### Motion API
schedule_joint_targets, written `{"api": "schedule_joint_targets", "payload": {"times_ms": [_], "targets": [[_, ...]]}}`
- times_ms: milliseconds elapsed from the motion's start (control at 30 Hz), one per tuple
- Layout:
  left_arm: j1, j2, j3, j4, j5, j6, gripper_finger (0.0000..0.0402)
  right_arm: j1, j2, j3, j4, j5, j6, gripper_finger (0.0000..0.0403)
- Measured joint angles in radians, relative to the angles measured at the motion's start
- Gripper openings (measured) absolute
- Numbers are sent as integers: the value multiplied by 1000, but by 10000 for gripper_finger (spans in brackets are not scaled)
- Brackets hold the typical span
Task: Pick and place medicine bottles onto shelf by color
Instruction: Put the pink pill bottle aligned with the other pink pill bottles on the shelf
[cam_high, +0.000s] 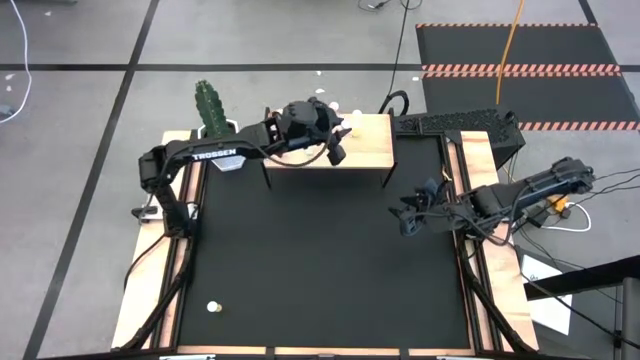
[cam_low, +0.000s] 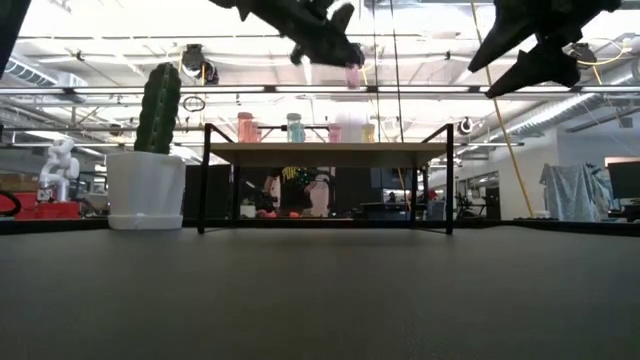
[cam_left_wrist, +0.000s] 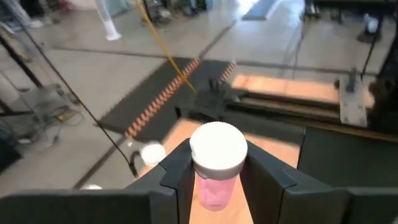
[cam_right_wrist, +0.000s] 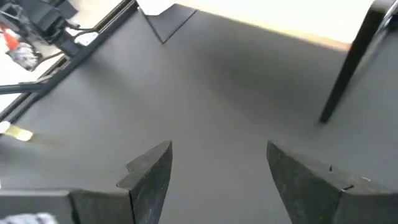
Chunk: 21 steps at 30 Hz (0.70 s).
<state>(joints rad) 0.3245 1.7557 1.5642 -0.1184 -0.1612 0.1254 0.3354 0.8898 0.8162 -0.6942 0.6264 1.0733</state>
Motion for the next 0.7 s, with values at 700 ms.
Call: {"api": "schedule_joint_targets", "payload": {"times_ms": [700], "targets": [[-85,-55,-3,279,456,-338,113,-268,0,0,891,-169,-970,255]]}}
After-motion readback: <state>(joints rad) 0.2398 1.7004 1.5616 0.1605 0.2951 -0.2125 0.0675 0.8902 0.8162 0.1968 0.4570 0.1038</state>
